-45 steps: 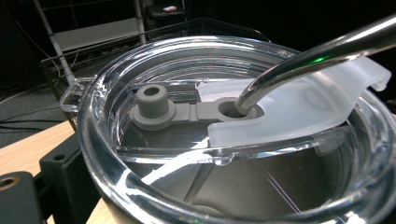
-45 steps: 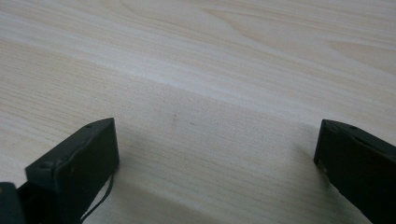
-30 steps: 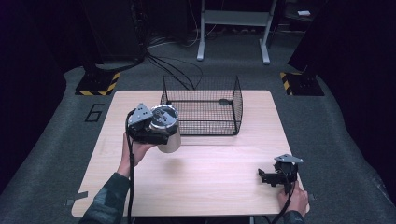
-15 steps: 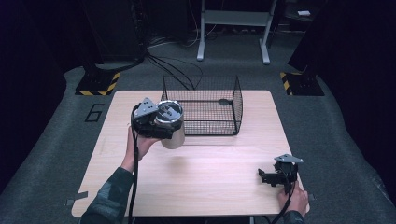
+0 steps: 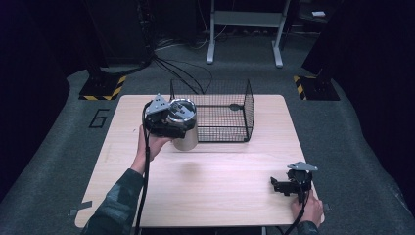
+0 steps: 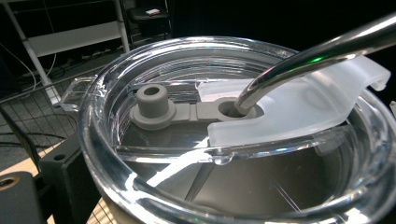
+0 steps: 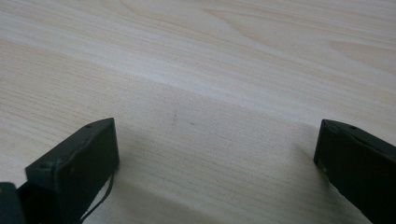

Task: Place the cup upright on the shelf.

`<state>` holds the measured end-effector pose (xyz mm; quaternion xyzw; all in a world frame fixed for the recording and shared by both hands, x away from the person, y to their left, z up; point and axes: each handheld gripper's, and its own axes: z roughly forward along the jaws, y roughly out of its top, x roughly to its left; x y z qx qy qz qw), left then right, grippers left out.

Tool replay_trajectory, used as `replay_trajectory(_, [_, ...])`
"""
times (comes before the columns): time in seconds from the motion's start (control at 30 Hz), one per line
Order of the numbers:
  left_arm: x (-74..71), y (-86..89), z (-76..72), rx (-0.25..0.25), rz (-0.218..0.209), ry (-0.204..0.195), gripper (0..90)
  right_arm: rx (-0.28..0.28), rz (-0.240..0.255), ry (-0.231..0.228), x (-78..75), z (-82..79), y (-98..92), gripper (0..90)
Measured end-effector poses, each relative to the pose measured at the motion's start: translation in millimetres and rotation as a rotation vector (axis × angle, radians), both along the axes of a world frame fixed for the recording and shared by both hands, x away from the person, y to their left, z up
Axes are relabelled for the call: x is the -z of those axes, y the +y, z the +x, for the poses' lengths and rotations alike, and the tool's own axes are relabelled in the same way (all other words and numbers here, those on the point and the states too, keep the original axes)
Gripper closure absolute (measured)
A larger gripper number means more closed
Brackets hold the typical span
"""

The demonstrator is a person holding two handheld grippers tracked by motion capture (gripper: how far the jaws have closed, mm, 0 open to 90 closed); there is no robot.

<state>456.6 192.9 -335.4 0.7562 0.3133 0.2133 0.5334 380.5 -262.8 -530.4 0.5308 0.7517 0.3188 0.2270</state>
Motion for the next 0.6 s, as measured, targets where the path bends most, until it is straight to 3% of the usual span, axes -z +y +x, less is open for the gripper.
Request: replay_trajectory(0.6, [-18.2, -13.7, 32.2, -0.016, 0.014, -0.008, 3.7, 0.0, 0.0, 0.0, 0.0, 0.0, 0.0, 0.0])
